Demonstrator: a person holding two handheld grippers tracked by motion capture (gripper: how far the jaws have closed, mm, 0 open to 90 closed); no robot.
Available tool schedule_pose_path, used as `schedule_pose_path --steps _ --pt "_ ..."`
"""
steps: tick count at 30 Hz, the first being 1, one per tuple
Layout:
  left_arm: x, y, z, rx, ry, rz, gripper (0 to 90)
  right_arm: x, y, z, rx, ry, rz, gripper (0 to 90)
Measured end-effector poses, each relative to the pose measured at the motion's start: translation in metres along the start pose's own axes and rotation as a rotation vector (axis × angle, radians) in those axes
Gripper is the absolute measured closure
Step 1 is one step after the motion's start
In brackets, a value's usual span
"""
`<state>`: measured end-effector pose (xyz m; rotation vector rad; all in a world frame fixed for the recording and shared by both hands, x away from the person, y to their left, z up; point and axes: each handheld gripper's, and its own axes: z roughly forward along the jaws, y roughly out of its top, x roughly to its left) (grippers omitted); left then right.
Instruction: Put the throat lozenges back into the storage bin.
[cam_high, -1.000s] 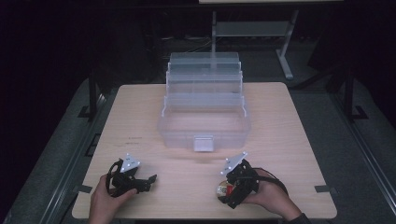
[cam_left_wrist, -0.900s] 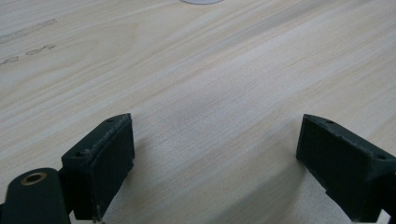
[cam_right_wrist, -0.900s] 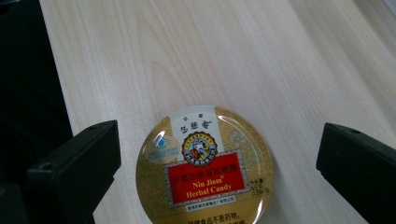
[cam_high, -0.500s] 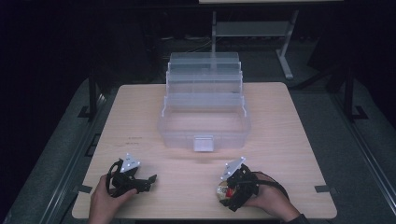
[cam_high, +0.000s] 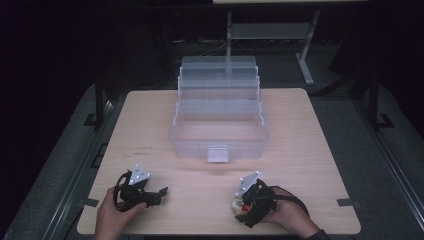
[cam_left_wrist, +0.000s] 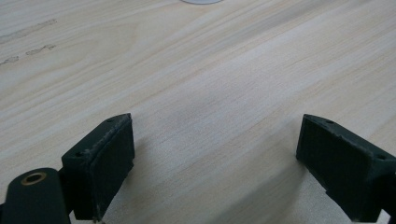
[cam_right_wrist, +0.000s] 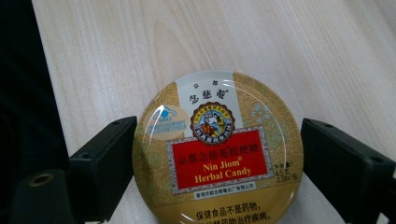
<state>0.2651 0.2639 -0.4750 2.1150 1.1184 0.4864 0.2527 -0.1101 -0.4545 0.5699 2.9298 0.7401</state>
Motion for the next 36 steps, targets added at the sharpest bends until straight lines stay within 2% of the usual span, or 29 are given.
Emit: schedule_pose_path --steps 5,9,15,25,36 --pt "0.000 0.000 0.000 0.000 0.000 0.000 10.5 0.001 0.000 0.001 0.005 -0.002 -0.009 14.1" --pt "0.000 0.000 0.000 0.000 0.000 0.000 10.5 0.001 0.000 0.000 0.007 -0.002 -0.021 18.8" --pt "0.000 0.000 0.000 0.000 0.000 0.000 10.5 0.001 -0.001 0.000 0.005 0.001 -0.023 19.4" --pt "0.000 0.000 0.000 0.000 0.000 0.000 10.5 0.000 -0.001 -0.001 0.002 0.012 -0.015 19.5" --pt "0.000 0.000 0.000 -0.001 0.000 0.000 10.5 -0.006 -0.002 -0.011 -0.012 -0.002 0.008 19.6"
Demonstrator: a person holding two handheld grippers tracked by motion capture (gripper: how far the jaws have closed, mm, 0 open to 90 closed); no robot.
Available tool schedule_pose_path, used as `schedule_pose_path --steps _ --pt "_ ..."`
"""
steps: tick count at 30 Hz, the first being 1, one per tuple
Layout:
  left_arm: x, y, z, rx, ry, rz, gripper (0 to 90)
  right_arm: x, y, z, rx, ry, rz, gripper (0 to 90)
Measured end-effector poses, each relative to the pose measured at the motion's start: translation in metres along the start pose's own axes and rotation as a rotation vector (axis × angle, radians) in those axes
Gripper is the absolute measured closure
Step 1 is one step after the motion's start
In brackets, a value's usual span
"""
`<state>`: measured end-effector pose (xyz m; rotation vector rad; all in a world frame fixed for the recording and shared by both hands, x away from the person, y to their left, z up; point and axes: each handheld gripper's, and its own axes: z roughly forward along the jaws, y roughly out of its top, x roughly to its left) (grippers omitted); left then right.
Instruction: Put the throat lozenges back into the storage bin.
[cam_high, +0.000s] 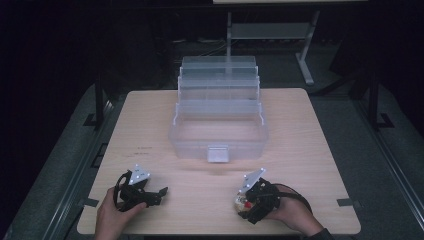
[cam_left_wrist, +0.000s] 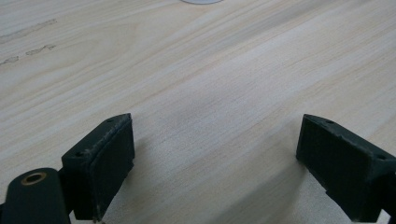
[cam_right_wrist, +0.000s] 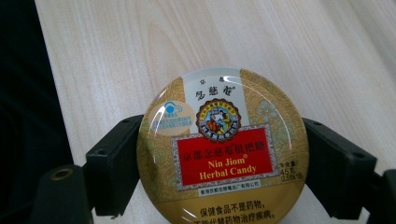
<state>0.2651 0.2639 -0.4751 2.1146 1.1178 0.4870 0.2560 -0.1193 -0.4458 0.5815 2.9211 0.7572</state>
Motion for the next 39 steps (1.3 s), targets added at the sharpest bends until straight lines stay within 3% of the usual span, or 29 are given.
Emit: schedule_pose_path --steps 39 --pt "0.000 0.000 0.000 0.000 0.000 0.000 10.5 -0.025 -0.012 -0.036 -0.035 -0.063 0.083 19.6"
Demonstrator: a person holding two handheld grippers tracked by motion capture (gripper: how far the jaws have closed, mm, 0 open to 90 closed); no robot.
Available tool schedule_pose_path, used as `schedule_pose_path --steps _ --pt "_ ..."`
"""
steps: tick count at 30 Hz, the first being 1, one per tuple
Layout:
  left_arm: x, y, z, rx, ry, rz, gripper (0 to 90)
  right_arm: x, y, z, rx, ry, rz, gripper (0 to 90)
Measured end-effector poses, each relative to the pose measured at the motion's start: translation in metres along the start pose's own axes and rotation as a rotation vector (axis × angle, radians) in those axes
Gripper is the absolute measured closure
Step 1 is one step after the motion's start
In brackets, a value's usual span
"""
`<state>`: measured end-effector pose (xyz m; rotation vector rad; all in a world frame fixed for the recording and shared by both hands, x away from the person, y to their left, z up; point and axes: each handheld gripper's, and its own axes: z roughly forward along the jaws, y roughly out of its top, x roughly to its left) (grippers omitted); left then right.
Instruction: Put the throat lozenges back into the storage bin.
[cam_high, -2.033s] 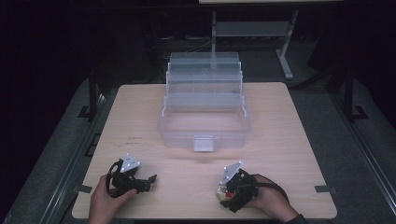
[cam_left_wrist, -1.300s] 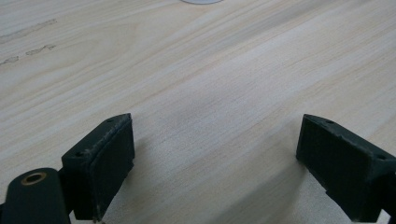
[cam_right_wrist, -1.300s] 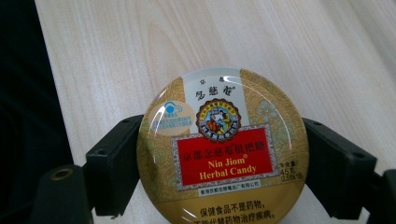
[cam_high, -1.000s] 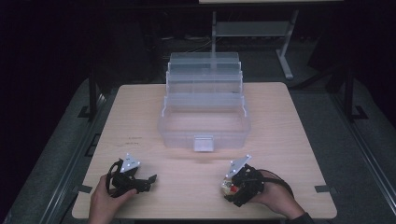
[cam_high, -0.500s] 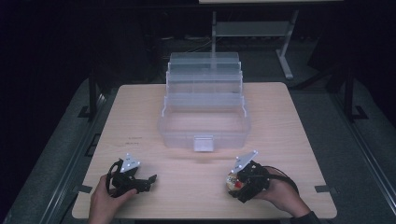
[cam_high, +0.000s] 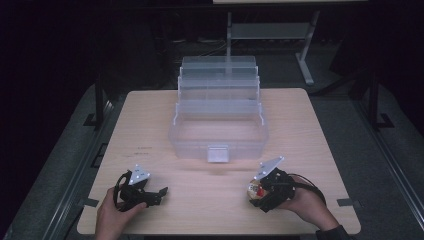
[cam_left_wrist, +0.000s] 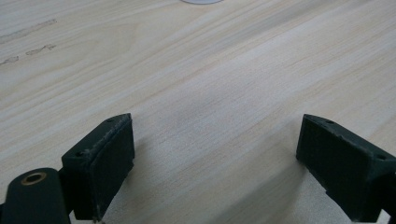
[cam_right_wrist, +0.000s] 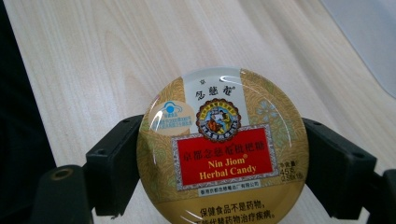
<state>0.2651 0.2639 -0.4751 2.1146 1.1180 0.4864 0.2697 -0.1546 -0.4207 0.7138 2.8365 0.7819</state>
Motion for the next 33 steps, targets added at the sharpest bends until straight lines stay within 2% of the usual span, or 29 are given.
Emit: schedule_pose_path --steps 14,33 --pt "0.000 0.000 0.000 0.001 0.000 0.000 10.5 -0.011 -0.002 -0.011 -0.014 -0.014 0.037 19.6" --pt "0.000 0.000 0.000 0.003 0.000 0.000 10.5 -0.025 0.001 -0.028 -0.034 -0.042 0.058 19.7"
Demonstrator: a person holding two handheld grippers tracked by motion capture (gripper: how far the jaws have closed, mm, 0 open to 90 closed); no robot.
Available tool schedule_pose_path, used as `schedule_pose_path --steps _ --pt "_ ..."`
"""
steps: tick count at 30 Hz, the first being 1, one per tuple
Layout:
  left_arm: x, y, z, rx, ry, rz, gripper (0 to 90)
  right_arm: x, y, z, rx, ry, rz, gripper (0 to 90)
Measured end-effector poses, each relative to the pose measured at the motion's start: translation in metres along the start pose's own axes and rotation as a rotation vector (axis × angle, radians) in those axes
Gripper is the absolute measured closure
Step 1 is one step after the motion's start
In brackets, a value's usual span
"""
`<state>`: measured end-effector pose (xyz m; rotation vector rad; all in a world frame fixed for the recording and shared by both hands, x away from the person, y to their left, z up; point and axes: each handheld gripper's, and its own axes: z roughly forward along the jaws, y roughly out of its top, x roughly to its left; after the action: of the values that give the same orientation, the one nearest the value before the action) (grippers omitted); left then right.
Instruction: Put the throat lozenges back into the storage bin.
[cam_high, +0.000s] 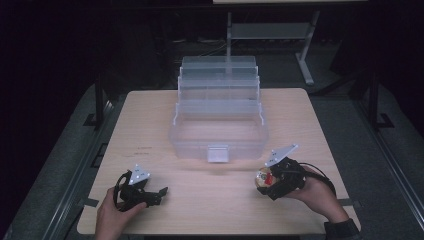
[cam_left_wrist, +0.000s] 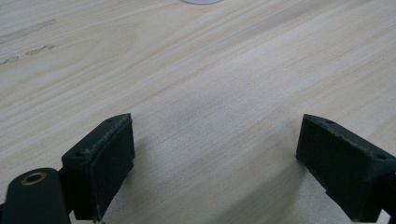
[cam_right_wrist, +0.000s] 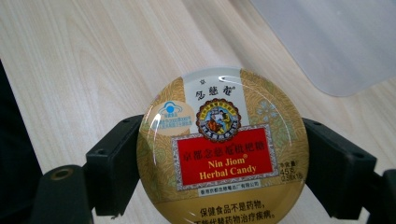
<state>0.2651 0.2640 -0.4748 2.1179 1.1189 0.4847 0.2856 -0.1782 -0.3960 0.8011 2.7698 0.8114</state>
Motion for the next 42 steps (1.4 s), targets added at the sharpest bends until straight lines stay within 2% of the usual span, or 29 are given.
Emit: schedule_pose_path --steps 28,42 --pt "0.000 0.000 0.000 -0.002 0.000 -0.004 10.5 -0.013 0.008 -0.015 -0.030 -0.028 0.019 19.7" --pt "0.000 0.000 0.000 -0.003 0.001 -0.004 10.5 -0.024 0.014 -0.023 -0.037 -0.050 0.031 19.7"
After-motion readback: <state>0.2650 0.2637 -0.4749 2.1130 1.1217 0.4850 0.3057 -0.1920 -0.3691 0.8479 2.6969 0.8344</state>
